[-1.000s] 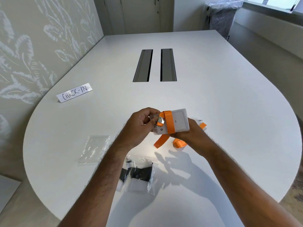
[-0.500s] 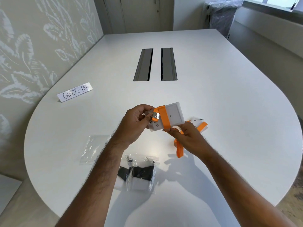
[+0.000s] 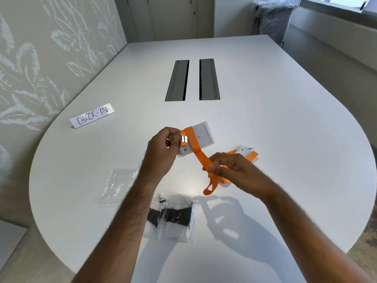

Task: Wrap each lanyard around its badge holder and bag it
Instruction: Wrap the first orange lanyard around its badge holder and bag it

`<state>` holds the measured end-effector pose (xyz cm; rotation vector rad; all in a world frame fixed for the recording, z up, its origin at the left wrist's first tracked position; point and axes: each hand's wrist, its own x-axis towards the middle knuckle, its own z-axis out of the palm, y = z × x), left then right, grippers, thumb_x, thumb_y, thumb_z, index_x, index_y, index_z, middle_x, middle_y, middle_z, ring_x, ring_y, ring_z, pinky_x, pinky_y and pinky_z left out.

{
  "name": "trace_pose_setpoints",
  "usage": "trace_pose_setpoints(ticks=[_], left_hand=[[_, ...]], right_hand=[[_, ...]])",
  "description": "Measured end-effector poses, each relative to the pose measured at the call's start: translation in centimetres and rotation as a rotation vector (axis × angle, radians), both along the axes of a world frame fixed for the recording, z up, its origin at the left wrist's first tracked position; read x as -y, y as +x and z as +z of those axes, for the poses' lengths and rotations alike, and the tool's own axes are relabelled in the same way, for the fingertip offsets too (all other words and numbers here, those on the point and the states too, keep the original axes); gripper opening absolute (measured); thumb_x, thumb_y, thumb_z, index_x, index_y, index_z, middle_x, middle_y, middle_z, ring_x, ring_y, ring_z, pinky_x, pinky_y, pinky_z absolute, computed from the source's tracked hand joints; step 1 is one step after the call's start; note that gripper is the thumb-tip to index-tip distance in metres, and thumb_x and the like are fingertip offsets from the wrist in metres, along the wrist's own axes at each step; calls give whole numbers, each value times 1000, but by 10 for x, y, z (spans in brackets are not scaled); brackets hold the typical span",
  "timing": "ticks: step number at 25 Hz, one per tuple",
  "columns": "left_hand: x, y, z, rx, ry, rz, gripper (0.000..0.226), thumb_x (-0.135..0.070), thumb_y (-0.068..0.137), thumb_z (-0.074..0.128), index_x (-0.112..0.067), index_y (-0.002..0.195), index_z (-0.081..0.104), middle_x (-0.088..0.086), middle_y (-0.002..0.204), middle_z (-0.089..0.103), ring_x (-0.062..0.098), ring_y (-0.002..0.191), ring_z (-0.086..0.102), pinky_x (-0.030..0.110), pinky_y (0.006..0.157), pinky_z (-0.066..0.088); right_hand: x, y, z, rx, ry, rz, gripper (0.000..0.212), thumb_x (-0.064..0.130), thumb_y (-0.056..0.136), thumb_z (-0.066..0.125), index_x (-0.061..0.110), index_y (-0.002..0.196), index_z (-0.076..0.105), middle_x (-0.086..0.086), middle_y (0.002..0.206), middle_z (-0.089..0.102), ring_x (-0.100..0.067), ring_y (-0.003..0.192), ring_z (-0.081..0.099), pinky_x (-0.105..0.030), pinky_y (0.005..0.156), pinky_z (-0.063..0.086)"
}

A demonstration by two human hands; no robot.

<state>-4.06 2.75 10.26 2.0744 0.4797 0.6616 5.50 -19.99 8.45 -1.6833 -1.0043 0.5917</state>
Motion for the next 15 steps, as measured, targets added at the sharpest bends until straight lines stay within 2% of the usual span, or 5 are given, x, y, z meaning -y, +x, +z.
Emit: trace_pose_setpoints(ticks=[1, 3, 7, 12, 15], left_hand=[[0, 1, -1, -2, 36, 11, 9, -26, 105, 63, -25, 113, 65, -11, 104, 70, 3, 95, 69, 5, 70, 53], [1, 2, -3, -14, 130, 25, 11, -19, 105, 61, -21, 115, 65, -7, 108, 70, 9, 96, 68, 5, 70, 50], [12, 3, -1, 7, 298, -31, 17, -13, 104, 60, -12, 120, 67, 1, 114, 72, 11, 100, 65, 7, 81, 47], [28, 1, -4, -45, 399, -210, 23, -14, 103, 62, -8, 124, 68, 7, 121, 73, 19, 109, 68, 8, 91, 43], [28, 0, -2, -42, 403, -281, 21, -12, 103, 62, -9, 123, 69, 4, 119, 73, 12, 104, 65, -2, 87, 42]], right_hand=[[1, -2, 4, -63, 24, 10, 25, 46, 100, 65, 28, 89, 79, 4, 108, 80, -21, 110, 74, -43, 101, 55], [2, -4, 10, -194, 96, 22, 30, 47, 98, 63, 23, 89, 78, -4, 101, 81, -25, 103, 77, -39, 94, 58], [-5, -6, 22, -321, 260, 30, 29, 31, 107, 58, 17, 90, 76, -9, 84, 75, -25, 82, 74, -30, 76, 59], [-19, 5, 32, -174, 259, -258, 37, 35, 106, 63, 19, 75, 75, 3, 58, 62, -15, 53, 59, -25, 60, 54], [-20, 8, 33, -22, 218, -374, 29, 35, 102, 69, 29, 75, 79, 10, 61, 69, -3, 55, 59, -13, 58, 49]])
